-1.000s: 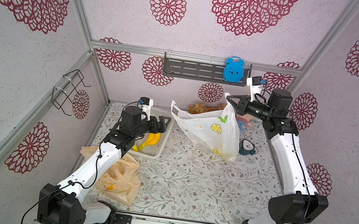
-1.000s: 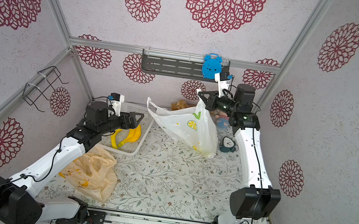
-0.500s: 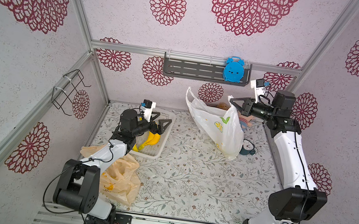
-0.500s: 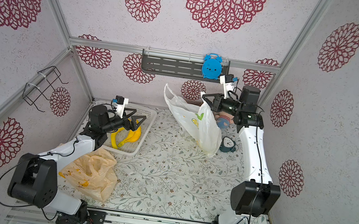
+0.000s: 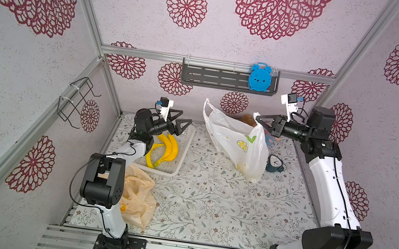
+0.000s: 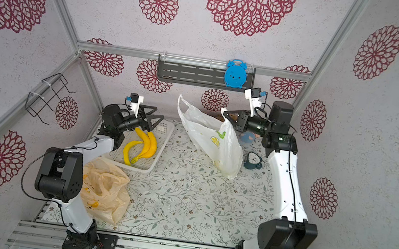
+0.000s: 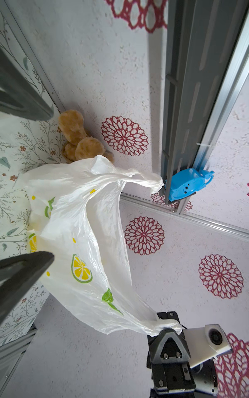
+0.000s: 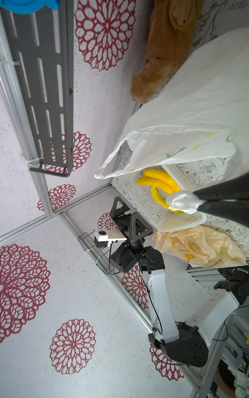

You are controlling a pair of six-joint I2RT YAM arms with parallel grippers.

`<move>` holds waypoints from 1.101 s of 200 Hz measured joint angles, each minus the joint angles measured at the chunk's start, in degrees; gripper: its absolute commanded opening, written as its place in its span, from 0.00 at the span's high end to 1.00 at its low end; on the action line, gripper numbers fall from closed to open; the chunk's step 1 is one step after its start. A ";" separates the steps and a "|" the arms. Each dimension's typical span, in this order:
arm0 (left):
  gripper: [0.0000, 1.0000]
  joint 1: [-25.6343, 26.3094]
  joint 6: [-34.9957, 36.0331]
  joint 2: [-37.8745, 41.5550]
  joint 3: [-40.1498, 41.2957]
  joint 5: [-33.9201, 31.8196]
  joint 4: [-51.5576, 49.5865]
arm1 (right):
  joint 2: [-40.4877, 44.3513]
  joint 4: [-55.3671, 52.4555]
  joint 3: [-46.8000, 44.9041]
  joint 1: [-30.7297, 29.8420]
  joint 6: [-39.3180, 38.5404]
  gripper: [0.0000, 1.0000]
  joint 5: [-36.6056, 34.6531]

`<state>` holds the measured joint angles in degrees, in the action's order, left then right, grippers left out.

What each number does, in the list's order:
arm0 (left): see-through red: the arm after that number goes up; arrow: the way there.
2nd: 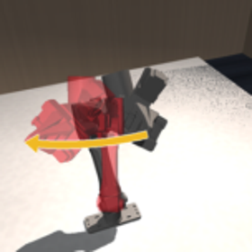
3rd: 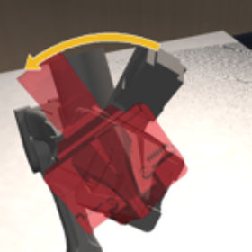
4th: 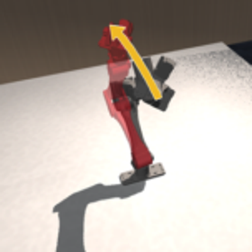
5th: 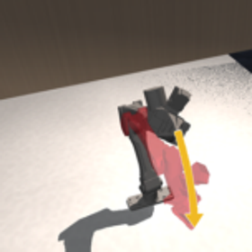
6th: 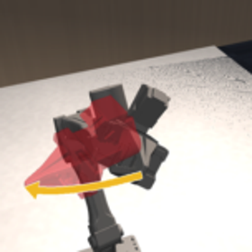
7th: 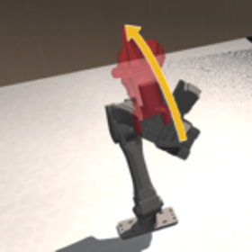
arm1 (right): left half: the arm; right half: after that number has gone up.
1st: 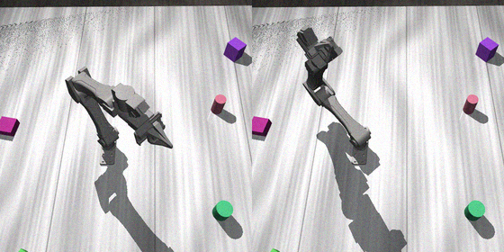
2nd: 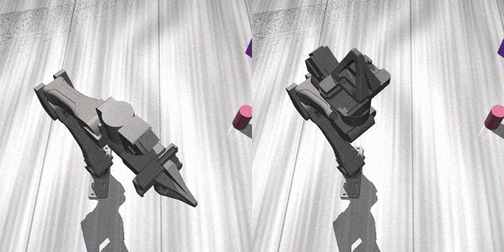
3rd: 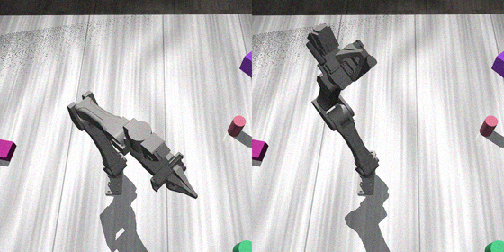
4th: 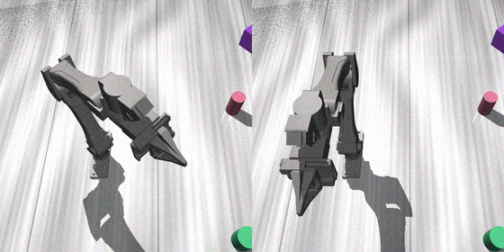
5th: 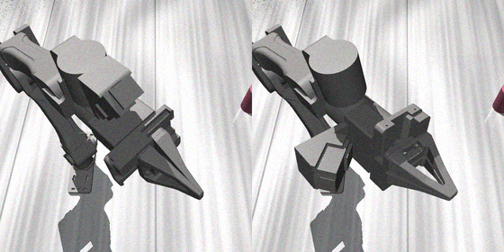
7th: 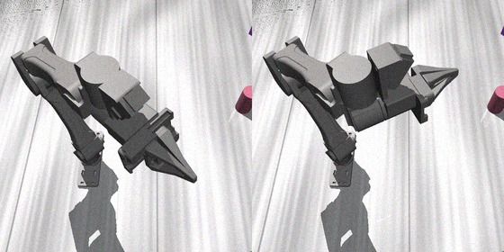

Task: Place the banana into a plastic bag & tie a knot
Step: Adjust the plastic bag at the center of the board.

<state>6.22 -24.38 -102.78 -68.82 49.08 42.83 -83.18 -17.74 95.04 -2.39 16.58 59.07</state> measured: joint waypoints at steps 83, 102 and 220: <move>0.03 0.48 -6.73 -3.39 5.79 5.38 14.99 | 7.17 8.98 -10.16 -0.02 7.17 1.00 3.61; 0.02 0.50 -10.23 -5.35 6.60 6.82 20.11 | 5.75 9.03 -11.17 -0.02 7.56 1.00 3.56; 0.03 -0.04 -22.67 -11.52 10.38 13.00 35.95 | -1.27 10.27 -11.32 -0.02 8.07 1.00 3.04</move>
<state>6.17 -47.05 -114.30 -58.43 62.08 78.78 -84.44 -7.46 83.72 -2.42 24.64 62.11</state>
